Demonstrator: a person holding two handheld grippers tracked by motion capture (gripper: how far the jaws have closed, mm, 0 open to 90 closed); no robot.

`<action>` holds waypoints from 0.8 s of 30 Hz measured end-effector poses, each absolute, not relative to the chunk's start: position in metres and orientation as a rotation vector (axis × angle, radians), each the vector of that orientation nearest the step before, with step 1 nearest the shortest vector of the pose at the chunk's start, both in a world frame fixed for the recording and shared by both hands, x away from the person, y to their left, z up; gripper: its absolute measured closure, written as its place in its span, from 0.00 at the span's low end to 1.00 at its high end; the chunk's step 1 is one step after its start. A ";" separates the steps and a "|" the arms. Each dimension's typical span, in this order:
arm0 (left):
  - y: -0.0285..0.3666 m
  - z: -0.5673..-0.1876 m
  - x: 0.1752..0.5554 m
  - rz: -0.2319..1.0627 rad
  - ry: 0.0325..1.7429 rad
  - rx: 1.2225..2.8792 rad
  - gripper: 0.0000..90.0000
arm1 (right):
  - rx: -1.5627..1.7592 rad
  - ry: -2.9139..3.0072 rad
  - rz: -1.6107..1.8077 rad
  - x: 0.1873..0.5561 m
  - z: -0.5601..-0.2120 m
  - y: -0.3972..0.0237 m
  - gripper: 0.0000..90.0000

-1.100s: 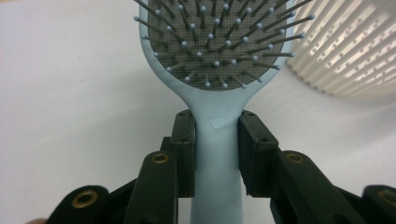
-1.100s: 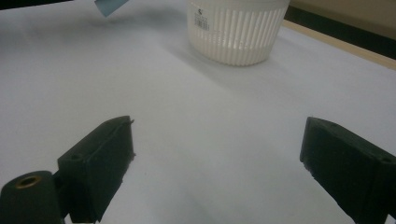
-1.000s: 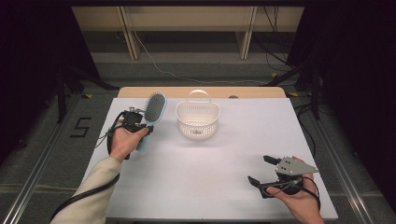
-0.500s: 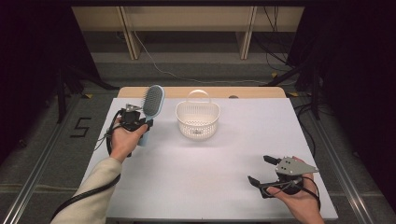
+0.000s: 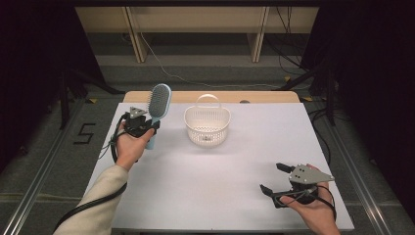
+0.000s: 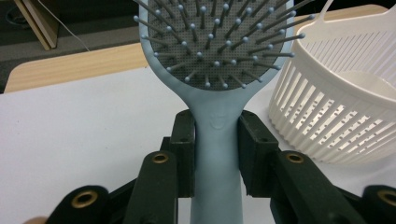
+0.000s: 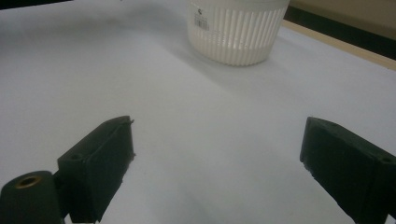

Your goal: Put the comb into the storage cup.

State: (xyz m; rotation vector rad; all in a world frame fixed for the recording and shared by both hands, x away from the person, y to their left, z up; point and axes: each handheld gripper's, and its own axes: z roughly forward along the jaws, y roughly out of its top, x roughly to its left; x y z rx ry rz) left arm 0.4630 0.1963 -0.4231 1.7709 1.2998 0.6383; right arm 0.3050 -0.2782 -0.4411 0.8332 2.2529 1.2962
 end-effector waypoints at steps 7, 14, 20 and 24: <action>0.195 -0.420 0.462 0.680 1.256 1.759 0.77 | 0.834 2.252 1.298 0.305 -0.441 -0.278 0.11; 0.192 -0.418 0.460 0.695 1.226 1.764 0.77 | 0.837 2.247 1.307 0.305 -0.441 -0.278 0.11; 0.192 -0.416 0.460 0.678 1.201 1.766 0.77 | 0.843 2.237 1.317 0.305 -0.441 -0.278 0.11; 0.192 -0.415 0.460 0.678 1.196 1.757 0.77 | 0.843 2.238 1.319 0.305 -0.441 -0.278 0.11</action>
